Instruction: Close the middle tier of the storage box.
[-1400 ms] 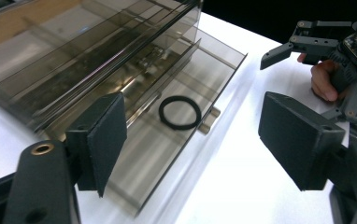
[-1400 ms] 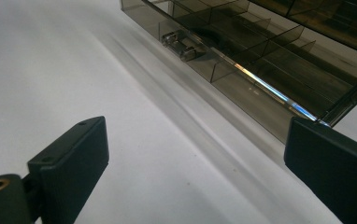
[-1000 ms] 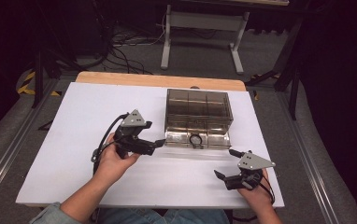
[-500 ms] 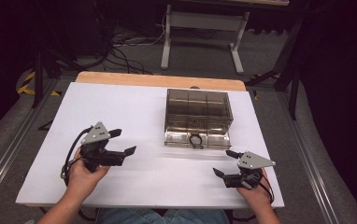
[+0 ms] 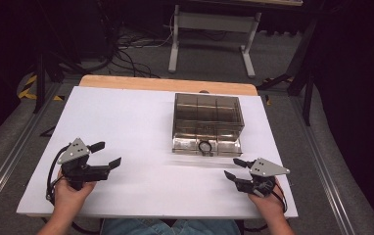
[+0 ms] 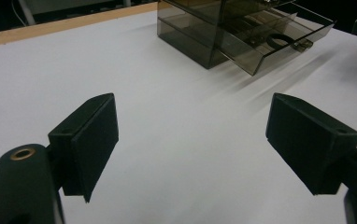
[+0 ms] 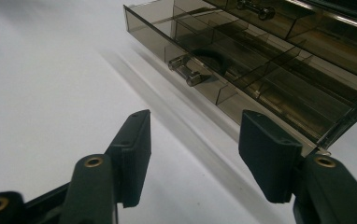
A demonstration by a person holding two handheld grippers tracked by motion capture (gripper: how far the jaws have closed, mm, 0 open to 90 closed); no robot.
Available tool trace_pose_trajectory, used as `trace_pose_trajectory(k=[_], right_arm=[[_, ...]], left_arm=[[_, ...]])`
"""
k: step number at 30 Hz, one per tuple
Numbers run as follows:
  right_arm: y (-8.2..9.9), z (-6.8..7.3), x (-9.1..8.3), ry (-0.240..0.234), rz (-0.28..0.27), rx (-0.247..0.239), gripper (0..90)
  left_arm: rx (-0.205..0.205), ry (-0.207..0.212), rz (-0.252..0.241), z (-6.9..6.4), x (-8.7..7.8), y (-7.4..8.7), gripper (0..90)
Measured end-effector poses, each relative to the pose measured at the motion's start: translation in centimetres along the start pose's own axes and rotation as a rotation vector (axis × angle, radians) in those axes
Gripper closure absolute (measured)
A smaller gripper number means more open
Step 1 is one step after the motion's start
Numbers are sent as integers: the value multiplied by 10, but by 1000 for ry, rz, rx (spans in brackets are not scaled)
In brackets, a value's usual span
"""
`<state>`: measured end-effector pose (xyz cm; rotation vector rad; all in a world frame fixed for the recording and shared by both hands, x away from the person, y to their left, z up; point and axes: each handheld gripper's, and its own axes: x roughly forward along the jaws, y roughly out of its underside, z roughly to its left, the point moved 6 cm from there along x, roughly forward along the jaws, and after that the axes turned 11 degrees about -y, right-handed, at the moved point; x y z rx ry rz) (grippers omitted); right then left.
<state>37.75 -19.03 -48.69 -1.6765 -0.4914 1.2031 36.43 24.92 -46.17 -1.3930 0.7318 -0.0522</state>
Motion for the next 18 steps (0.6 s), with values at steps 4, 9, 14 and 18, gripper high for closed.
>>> trace_pose_trajectory(k=[4, 9, 14, 18], right_arm=[[-1, -1, 1, 8, 14, -2, 544], [-2, -3, 4, 35, 48, 0, 689], [-6, -6, 7, 47, 85, 15, 900], [-9, -8, 15, 57, 130, 14, 900]], left_arm=[[11, -15, 8, 2, 3, 3, 178], [7, -36, 13, 5, 4, 6, 178], [16, -61, 8, 6, 4, 5, 178], [25, -63, 9, 7, 4, 6, 178]])
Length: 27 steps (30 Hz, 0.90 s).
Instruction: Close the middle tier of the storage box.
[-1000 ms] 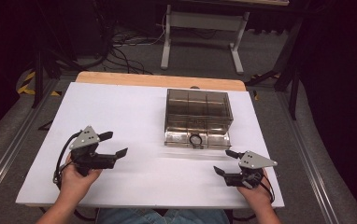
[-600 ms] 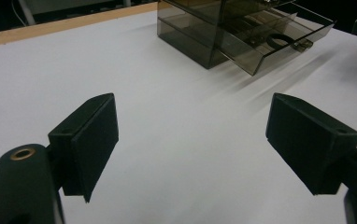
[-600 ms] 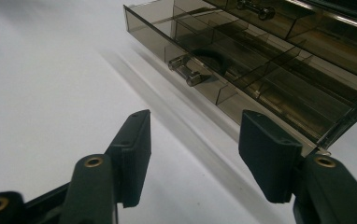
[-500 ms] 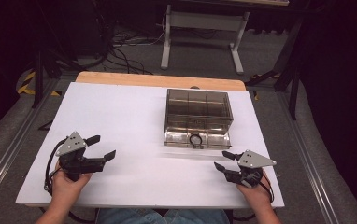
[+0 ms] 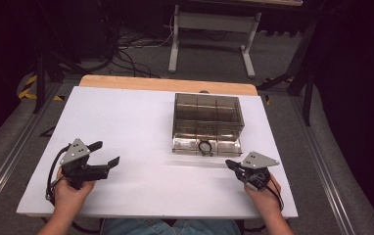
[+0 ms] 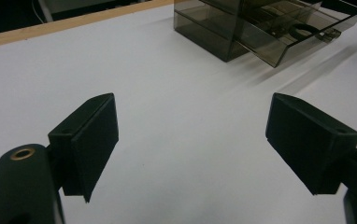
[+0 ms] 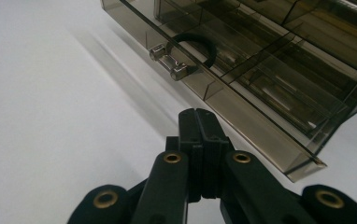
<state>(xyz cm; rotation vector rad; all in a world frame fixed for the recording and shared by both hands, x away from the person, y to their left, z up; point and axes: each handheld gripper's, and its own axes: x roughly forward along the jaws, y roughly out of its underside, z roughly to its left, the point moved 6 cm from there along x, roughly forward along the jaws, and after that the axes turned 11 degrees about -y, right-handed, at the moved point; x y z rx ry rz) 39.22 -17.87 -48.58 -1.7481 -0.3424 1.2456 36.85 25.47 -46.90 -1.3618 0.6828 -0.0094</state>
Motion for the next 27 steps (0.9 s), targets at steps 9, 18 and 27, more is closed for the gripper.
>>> trace_pose_trajectory(k=[9, 18, 27], right_arm=[[-5, -1, 31, -3, 89, 9, 900], [-8, -3, 48, -7, 103, 14, 900], [-11, -2, 59, -19, 109, 15, 900]], left_arm=[[-11, -20, -7, 2, -1, 0, 179], [7, -27, -3, 1, 0, 1, 180], [20, -26, 3, 1, 1, 1, 181]])
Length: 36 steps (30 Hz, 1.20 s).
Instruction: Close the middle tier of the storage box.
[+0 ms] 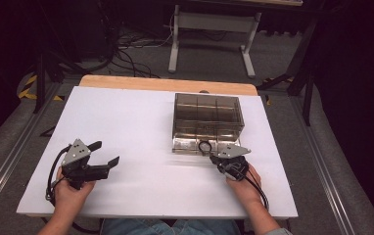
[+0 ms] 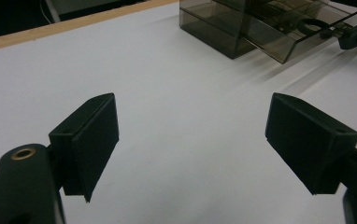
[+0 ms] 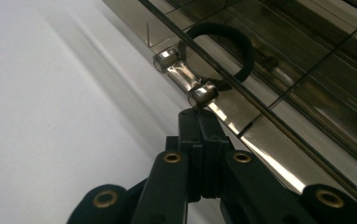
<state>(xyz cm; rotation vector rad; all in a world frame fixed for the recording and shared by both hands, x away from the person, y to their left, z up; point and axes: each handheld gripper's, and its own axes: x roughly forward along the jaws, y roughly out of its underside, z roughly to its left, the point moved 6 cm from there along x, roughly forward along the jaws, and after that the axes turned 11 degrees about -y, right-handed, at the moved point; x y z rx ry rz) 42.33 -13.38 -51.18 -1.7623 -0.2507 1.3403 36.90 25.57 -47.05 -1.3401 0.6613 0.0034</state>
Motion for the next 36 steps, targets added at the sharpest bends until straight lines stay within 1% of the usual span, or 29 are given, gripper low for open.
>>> trace_pose_trajectory(k=[5, 10, 16, 21, 23, 26, 28, 33, 36], right_arm=[[-3, 0, 2, 7, -4, -1, 900], [-2, -1, 2, -1, -6, 7, 900], [-3, 0, 1, 3, -5, 4, 900], [-5, -3, 0, 15, -14, 11, 900], [-5, -3, -1, 22, -11, 13, 900], [-7, -7, -2, 41, -27, 24, 900], [-9, -9, -3, 40, -30, 33, 900], [-13, -13, 2, 60, -32, 47, 900], [-16, -15, 5, 63, -34, 48, 900]], left_arm=[[-7, -1, 1, -1, 0, 0, 181], [5, -1, 5, 0, 1, 1, 181], [6, -3, 5, -1, 1, 1, 181], [-4, -5, 1, -1, 0, 0, 181], [-2, -4, -5, -1, 0, 0, 177], [5, -3, -8, 0, -1, 0, 177], [8, -2, -8, -1, -2, 0, 176], [10, -12, -9, -1, -5, 2, 176], [8, -16, -7, 0, -7, 3, 176]])
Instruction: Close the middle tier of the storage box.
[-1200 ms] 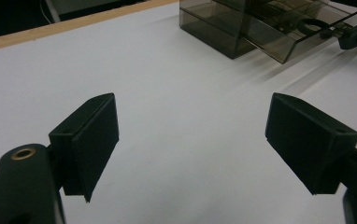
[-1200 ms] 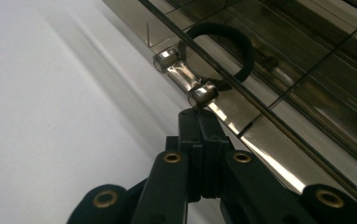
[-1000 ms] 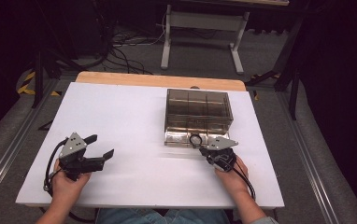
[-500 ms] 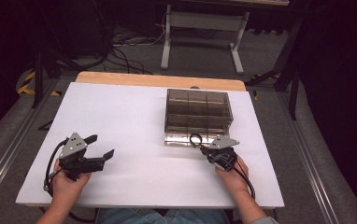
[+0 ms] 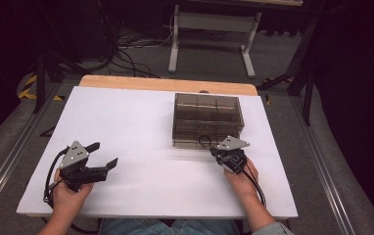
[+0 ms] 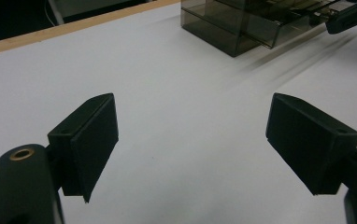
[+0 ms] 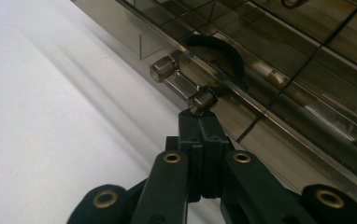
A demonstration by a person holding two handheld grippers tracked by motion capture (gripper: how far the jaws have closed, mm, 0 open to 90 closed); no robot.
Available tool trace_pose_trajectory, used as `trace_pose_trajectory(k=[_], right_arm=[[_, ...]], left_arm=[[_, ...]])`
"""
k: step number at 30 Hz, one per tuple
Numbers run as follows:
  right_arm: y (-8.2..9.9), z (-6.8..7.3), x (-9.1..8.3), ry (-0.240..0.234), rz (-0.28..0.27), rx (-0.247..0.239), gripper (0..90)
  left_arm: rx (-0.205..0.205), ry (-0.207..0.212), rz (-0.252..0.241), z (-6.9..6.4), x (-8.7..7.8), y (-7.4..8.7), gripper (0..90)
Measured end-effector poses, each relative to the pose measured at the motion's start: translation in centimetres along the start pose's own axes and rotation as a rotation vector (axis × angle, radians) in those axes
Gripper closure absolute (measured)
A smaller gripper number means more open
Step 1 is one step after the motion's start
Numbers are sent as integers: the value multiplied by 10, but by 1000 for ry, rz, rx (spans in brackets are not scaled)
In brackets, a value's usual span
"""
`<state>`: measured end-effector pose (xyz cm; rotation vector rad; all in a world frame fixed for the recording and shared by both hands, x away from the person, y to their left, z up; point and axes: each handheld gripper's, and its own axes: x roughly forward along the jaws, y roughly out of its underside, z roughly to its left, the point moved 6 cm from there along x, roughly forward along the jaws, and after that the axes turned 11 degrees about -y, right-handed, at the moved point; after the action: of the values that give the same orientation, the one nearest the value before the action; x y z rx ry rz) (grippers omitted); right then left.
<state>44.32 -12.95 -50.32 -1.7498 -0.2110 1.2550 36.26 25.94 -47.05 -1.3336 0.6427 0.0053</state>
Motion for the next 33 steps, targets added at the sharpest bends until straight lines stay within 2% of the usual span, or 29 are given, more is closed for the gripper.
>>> trace_pose_trajectory(k=[12, 21, 27, 33], right_arm=[[-7, -12, 10, 24, -16, 32, 900], [-9, -18, 14, 68, -23, 17, 896], [-12, -23, 18, 78, -36, 42, 891], [-16, -28, 22, 93, -41, 59, 890]], left_arm=[[-10, -21, 4, 3, -9, 6, 175], [5, -26, 13, 2, -12, 9, 174], [18, -32, 15, 1, -12, 10, 174], [8, -29, 11, 1, -12, 10, 175]])
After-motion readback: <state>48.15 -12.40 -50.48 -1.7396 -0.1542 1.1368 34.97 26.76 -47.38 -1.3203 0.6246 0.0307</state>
